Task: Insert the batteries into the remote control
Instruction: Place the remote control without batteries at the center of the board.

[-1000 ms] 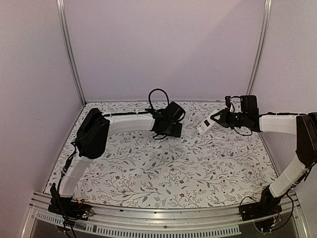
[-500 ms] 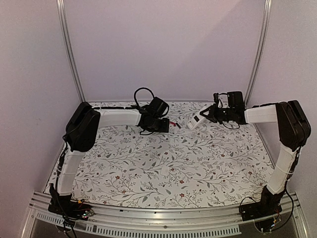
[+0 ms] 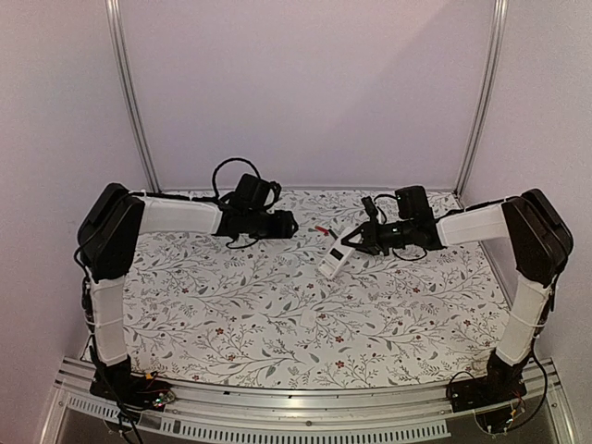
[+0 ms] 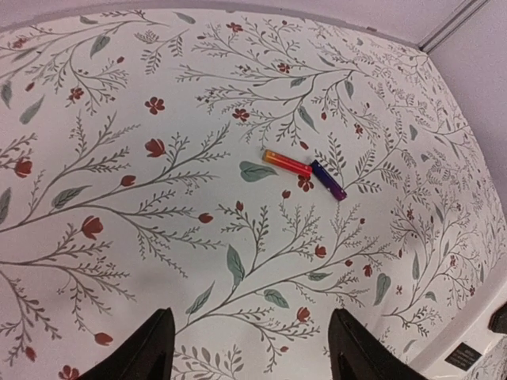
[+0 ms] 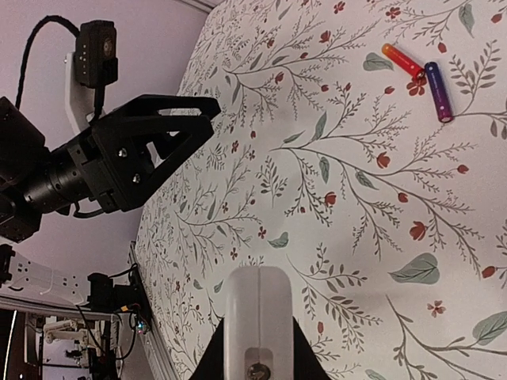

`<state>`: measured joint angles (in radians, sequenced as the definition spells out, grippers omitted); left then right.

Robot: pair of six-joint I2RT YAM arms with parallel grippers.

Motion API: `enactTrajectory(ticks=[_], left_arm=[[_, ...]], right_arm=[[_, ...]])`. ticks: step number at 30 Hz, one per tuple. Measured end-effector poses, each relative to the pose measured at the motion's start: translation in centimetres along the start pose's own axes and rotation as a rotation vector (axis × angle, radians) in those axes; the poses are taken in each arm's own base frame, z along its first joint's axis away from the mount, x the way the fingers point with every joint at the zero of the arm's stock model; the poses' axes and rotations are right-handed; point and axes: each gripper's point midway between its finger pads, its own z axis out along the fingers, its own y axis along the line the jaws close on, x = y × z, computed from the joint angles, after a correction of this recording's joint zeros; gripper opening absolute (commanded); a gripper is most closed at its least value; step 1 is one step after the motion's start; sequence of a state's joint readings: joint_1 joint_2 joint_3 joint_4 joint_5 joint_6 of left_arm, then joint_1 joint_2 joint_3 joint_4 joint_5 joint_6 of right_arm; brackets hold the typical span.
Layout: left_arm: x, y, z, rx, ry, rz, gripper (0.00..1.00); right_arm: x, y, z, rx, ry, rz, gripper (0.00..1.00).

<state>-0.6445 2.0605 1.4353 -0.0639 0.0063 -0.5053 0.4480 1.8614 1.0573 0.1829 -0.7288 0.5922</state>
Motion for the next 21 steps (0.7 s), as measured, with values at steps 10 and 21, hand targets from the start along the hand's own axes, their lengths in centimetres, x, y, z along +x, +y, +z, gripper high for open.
enactTrajectory(ticks=[10,21], left_arm=[[1.3,1.5,-1.0,0.022,0.011,-0.026,0.67],[0.6,3.3,-2.0,0.009,-0.017,-0.060,0.68]], right_arm=[[3.1,2.3,6.0,-0.080,0.131,-0.001,0.06],[4.5,2.3,11.3,-0.101,0.214,0.033,0.32]])
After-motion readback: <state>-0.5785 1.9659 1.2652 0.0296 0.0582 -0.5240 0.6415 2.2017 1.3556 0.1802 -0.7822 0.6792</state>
